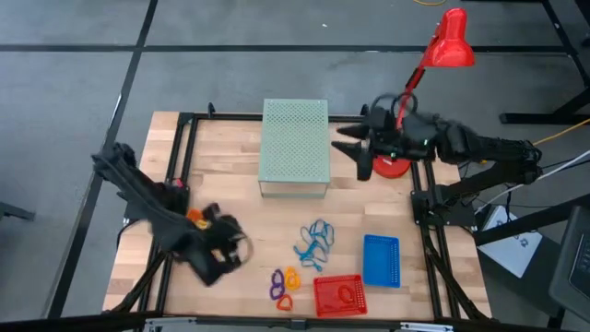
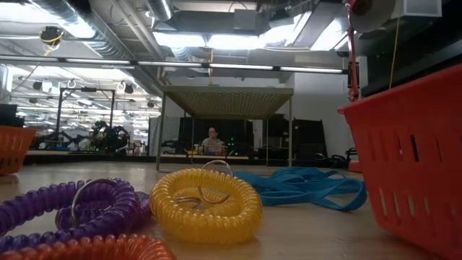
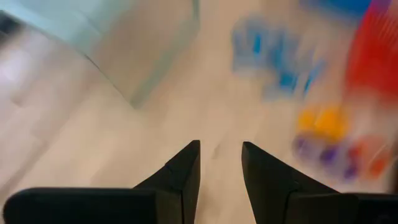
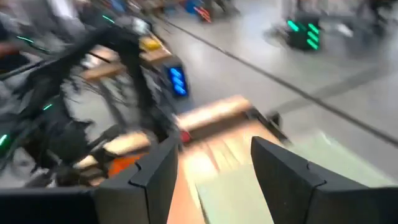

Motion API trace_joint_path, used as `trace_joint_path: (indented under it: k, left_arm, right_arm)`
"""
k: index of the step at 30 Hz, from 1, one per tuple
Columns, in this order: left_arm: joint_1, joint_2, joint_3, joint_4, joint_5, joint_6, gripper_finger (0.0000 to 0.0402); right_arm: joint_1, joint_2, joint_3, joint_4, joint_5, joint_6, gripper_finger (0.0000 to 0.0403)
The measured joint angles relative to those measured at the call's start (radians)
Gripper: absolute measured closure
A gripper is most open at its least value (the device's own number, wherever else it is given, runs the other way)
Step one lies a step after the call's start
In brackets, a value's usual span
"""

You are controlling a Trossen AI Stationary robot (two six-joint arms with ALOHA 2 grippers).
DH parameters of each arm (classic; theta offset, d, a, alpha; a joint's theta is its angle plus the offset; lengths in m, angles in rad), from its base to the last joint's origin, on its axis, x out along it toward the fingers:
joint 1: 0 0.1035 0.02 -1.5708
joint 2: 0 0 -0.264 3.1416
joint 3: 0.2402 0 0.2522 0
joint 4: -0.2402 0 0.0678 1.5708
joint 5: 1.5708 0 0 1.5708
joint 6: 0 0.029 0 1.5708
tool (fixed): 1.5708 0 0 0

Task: Pick & Place Office Desk Supplies
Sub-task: Put the violet coil keychain into the red bin

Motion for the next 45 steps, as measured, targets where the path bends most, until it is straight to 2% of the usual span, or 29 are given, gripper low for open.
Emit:
trace_joint_path:
  k: [4,7,9,12,14,16,22,27,30,34,39,42,45]
  left_arm:
    - [0.025,0.046,-0.068,0.156,0.058,0.234,0.0290]
    - [0.070,0.069,-0.117,0.214,0.092,0.421,0.0290]
    - [0.124,0.063,-0.167,0.347,0.185,0.572,0.0290]
    - [0.189,0.059,-0.289,0.673,0.425,0.757,0.0290]
    - [0.227,0.064,-0.356,0.861,0.564,0.801,0.0290]
    - [0.261,0.070,-0.378,0.944,0.640,0.817,0.0290]
    - [0.291,0.102,-0.385,0.867,0.641,0.870,0.0290]
    - [0.266,0.142,-0.359,0.877,0.644,0.825,0.0290]
    - [0.243,0.198,-0.289,0.871,0.623,0.814,0.0290]
    - [0.212,0.330,-0.145,0.787,0.536,0.869,0.0290]
    - [0.201,0.494,0.053,0.598,0.539,1.004,0.0290]
    - [0.199,0.551,0.112,0.546,0.580,1.067,0.0290]
    - [0.186,0.555,0.135,0.544,0.597,1.103,0.0290]
  right_arm:
    - [0.108,0.013,0.000,-0.244,0.273,0.241,0.0197]
    - [0.185,0.029,0.000,-0.409,0.385,0.498,0.0197]
    - [0.231,0.051,0.000,-0.499,0.388,0.660,0.0197]
    - [0.296,0.100,0.000,-0.569,0.353,0.831,0.0197]
    - [0.333,0.136,0.000,-0.572,0.328,0.888,0.0197]
    - [0.364,0.170,0.000,-0.573,0.299,0.941,0.0197]
    - [0.458,0.227,0.000,-0.629,0.350,1.101,0.0197]
    - [0.494,0.240,0.000,-0.677,0.354,1.126,0.0197]
    - [0.506,0.241,0.000,-0.698,0.353,1.126,0.0197]
    - [0.513,0.240,0.000,-0.699,0.353,1.111,0.0197]
    - [0.514,0.240,0.000,-0.699,0.339,1.070,0.0197]
    - [0.514,0.240,0.000,-0.699,0.326,1.044,0.0197]
    - [0.514,0.240,0.000,-0.699,0.326,1.023,0.0197]
